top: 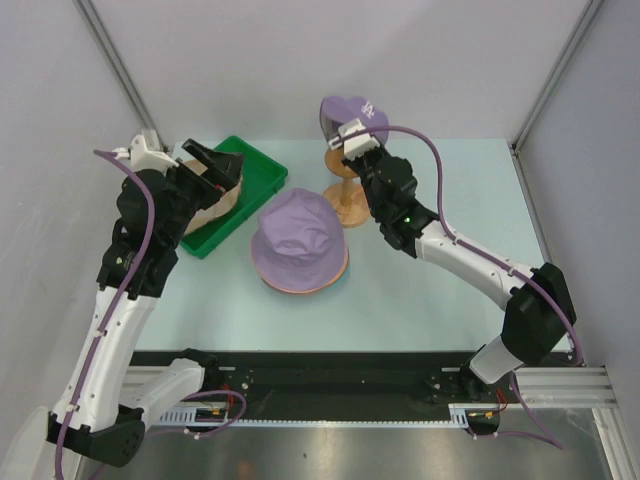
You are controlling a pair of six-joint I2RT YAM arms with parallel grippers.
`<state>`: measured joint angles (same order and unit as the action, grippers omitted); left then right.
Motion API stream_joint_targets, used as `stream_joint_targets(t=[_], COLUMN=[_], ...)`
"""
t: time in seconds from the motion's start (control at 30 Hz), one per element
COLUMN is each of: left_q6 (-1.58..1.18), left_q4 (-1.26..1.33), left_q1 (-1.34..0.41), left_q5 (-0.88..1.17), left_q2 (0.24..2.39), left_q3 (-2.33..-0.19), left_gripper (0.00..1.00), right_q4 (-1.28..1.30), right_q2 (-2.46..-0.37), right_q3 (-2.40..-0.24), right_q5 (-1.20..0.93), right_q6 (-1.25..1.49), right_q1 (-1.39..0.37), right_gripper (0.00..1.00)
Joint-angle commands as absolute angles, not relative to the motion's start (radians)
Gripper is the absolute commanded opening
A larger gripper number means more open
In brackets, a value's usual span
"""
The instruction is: Stack the hats
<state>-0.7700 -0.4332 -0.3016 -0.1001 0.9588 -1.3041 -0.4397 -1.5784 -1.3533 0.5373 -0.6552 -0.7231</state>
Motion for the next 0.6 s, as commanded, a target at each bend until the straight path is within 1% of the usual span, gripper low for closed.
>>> stream_joint_targets(t=[0.0, 0.13, 0.27, 0.57], left_q6=[-0.681, -0.657, -0.658, -0.640], left_q4=[-0.502, -0.551, -0.561, -0.607], left_q1=[-0.267, -0.261, -0.259, -0.255], left_q5=[-0.137, -0.127, -0.103, -0.103], left_q2=[0.911, 0.890, 0.868, 0.801], left_q3=[-1.270, -1.241, -1.201, -1.137], left_gripper=[1.00, 1.00, 1.00, 1.00], right_q4=[-0.543, -0.618, -0.615, -0.626], right_q2=[-1.465, -1.408, -1.368, -1.348], right_q3=[-1.214, -1.092, -1.028, -0.888], right_q5=[0.416, 0.459, 0.479, 0.621], right_q6=[-0.666, -0.686, -0.683, -0.696], right_q1=[-0.762, -0.813, -0.859, -0.986], right_gripper=[0.00, 0.00, 0.00, 0.00])
